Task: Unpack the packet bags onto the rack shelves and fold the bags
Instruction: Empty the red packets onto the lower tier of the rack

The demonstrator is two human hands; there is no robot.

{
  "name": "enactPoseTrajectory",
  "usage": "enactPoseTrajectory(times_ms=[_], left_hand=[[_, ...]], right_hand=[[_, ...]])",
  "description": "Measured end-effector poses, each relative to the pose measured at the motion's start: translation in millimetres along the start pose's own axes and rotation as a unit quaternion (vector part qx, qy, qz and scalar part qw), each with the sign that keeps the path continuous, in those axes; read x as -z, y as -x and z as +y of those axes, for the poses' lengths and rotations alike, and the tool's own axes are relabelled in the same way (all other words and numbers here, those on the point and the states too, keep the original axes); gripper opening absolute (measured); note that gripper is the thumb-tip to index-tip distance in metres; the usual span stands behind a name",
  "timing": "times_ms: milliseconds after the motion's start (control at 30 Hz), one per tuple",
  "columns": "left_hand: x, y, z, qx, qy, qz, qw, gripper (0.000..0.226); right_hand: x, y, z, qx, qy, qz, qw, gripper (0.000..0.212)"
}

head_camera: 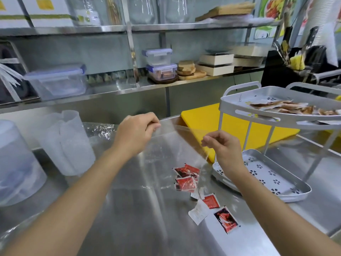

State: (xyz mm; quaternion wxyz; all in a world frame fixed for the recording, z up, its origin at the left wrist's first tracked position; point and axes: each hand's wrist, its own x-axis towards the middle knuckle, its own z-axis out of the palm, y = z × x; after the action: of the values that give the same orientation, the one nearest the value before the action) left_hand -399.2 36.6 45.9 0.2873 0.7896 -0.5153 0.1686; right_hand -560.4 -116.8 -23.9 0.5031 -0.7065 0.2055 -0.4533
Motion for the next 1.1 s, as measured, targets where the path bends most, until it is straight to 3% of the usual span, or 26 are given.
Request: enactPoseTrajectory(times_ms=[67, 133, 200, 267, 367, 433, 533, 633, 700, 833, 933, 1033, 1100], left_hand=[[-6.0, 2.7, 4.8, 0.015, -0.033, -0.111, 0.993, 0.03], [-18.1, 7.6, 13.8, 0.018, -0.058, -0.212, 0.975, 0.078], [-29.3, 9.8, 29.4, -0.012, -0.029, -0.205, 0.978, 0.099], [-41.1, 7.0, 43.2, -0.037, -0.011, -0.192, 0.981, 0.092], [-54.2, 0.4, 62.4, -0.054, -0.009, -0.158, 0.986, 0.034], [-58.2, -2.5, 72.6, -0.053, 0.017, -0.148, 0.987, 0.018], [-63.4, -6.0, 87.1, -0.07, 0.049, -0.141, 0.986, 0.02], [-66.4, -13.4, 103.0, -0.078, 0.086, -0.133, 0.984, 0.022], [-70.0, -17.2, 113.9, -0.085, 0.109, -0.125, 0.982, 0.022], [-86.3, -18.8, 139.2, -0.119, 0.155, -0.115, 0.974, 0.021], [-104.4, -23.2, 157.1, -0.175, 0.143, -0.036, 0.973, 0.012], [-116.7, -30.9, 167.9, -0.205, 0.095, 0.053, 0.973, 0.028], [-125.7, -32.4, 173.3, -0.214, 0.055, 0.069, 0.973, 0.035]], right_hand=[[2.4, 2.8, -1.9, 0.0, -0.034, 0.003, 0.999, 0.023], [3.0, 5.8, -2.0, 0.01, -0.051, -0.026, 0.998, 0.024], [3.4, 8.1, -5.1, 0.024, -0.043, -0.069, 0.996, 0.026], [6.3, 9.2, -6.4, 0.035, -0.039, -0.088, 0.995, 0.026], [16.7, 9.8, -5.0, 0.019, -0.065, -0.071, 0.995, 0.025], [28.6, 10.6, -0.7, 0.002, -0.066, -0.065, 0.996, 0.023], [53.0, 19.5, 11.8, -0.055, -0.061, -0.094, 0.992, 0.004], [72.4, 35.7, 30.2, -0.115, -0.015, -0.115, 0.987, 0.009], [79.9, 46.7, 39.0, -0.145, -0.05, -0.1, 0.983, 0.012], [97.1, 54.0, 44.9, -0.169, -0.114, 0.001, 0.979, 0.019], [119.8, 52.5, 47.6, -0.179, -0.108, 0.08, 0.975, 0.023], [148.6, 48.3, 53.9, -0.186, -0.12, 0.173, 0.96, 0.02], [166.8, 46.1, 59.3, -0.18, -0.126, 0.23, 0.948, 0.019]])
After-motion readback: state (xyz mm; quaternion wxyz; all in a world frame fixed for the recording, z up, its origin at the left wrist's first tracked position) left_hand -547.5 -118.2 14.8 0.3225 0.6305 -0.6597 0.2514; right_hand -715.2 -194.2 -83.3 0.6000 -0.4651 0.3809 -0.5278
